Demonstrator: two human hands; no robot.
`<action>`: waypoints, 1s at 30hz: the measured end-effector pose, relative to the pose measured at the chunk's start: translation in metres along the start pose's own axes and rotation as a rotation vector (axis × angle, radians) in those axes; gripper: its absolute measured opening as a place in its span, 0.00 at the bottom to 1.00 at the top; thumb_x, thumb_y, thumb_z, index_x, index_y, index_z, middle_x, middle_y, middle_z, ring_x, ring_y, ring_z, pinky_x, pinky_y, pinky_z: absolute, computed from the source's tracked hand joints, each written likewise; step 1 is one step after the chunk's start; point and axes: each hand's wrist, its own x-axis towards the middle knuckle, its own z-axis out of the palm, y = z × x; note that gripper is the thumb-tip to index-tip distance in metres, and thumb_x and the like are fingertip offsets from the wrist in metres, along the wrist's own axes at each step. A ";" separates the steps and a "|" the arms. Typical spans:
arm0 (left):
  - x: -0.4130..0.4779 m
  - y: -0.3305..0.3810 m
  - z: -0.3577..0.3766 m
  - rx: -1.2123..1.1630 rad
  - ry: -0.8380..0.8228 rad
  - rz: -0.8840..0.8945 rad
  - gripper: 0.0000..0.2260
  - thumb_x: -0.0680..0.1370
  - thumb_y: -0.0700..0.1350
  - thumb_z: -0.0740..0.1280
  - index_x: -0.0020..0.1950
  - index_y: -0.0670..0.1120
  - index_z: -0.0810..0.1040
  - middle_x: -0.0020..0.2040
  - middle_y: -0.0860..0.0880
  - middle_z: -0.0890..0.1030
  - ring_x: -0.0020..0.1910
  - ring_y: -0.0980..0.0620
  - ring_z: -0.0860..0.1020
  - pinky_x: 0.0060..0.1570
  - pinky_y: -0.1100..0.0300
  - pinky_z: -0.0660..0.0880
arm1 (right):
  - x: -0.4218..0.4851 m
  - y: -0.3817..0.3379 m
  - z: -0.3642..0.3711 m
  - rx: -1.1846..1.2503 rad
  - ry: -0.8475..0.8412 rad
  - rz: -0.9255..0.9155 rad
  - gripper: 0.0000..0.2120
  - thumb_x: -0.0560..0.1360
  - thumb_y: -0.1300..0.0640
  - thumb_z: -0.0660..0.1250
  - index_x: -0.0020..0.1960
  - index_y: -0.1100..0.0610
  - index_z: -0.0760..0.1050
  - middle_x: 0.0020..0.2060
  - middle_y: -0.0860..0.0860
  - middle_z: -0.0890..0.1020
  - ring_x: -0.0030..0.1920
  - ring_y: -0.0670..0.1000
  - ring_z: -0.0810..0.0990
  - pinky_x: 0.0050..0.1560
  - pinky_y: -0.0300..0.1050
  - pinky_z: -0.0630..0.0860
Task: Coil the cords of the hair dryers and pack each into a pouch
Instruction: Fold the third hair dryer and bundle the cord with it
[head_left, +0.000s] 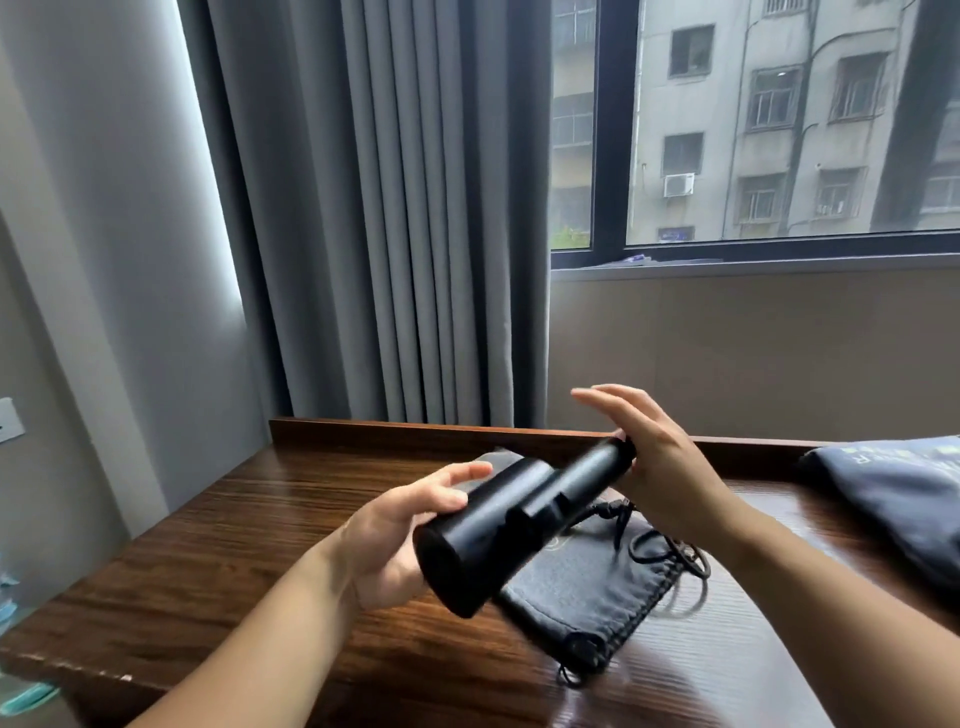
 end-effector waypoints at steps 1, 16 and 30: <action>0.000 -0.004 0.000 0.078 -0.033 0.015 0.34 0.73 0.41 0.72 0.78 0.41 0.65 0.72 0.35 0.72 0.65 0.35 0.72 0.69 0.39 0.63 | 0.001 -0.001 -0.001 -0.004 -0.030 0.031 0.42 0.67 0.70 0.71 0.75 0.43 0.67 0.61 0.44 0.78 0.59 0.45 0.78 0.60 0.31 0.70; 0.003 -0.010 -0.003 0.038 0.084 0.245 0.45 0.55 0.50 0.85 0.67 0.33 0.75 0.55 0.31 0.81 0.45 0.38 0.83 0.43 0.46 0.82 | 0.008 -0.008 0.014 0.418 -0.136 0.305 0.04 0.82 0.59 0.65 0.49 0.58 0.75 0.28 0.49 0.77 0.28 0.50 0.75 0.35 0.48 0.73; 0.032 0.019 0.001 0.261 0.677 0.747 0.30 0.58 0.47 0.82 0.58 0.44 0.78 0.49 0.40 0.82 0.48 0.37 0.82 0.50 0.34 0.81 | -0.019 -0.059 0.039 -0.213 -0.479 0.068 0.11 0.84 0.46 0.56 0.50 0.53 0.70 0.37 0.48 0.74 0.39 0.56 0.70 0.42 0.55 0.73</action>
